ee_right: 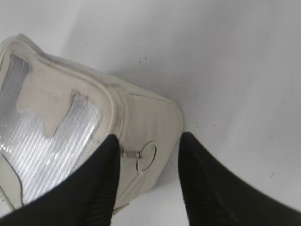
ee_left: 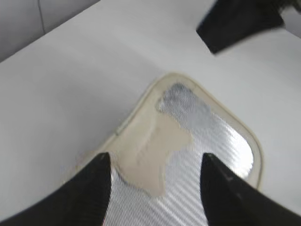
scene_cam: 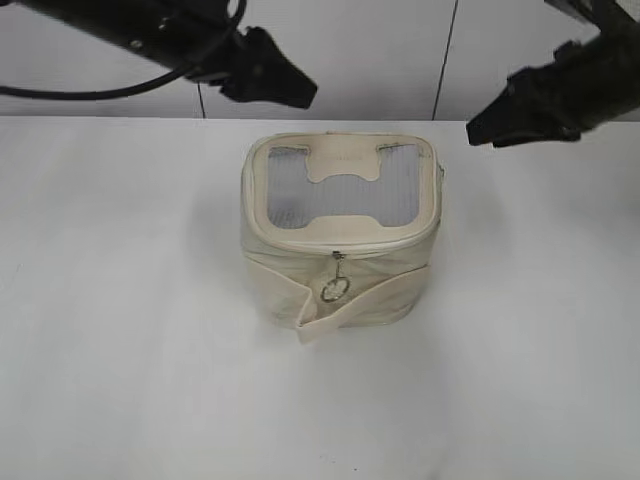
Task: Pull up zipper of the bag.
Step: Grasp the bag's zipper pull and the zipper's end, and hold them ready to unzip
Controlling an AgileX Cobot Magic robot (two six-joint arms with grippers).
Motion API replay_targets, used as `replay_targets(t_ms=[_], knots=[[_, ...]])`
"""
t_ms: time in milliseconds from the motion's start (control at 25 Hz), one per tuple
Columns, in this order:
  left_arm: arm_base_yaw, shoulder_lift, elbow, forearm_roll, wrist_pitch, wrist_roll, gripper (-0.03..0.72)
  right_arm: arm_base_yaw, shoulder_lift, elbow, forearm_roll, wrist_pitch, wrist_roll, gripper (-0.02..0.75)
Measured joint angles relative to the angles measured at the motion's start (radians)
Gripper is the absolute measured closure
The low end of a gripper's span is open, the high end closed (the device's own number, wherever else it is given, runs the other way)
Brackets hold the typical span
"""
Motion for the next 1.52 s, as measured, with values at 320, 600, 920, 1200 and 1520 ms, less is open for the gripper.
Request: replay_targets(t_ms=[320,600,920,1200,1520], knots=[[-0.009,0.436,-0.61,0.034,0.372,-0.067,0.23,0.0,-0.158,0.475,0.602,-0.224,-0.667,0.227],[-0.053,0.58,-0.753,0.133,0.415,-0.126,0.23,0.0,-0.148,0.489,0.682,-0.229,-0.755,0.2],[-0.056,0.617,-0.768,0.143,0.423,-0.139,0.61,0.0,-0.039,0.489,0.72,-0.228,-0.845,0.225],[-0.058,0.621,-0.78,0.151,0.429,-0.145,0.633,0.002,0.063,0.482,0.892,-0.168,-1.065,0.251],[-0.056,0.624,-0.783,0.156,0.43,-0.156,0.635,0.058,0.154,0.382,0.907,-0.176,-1.087,0.259]])
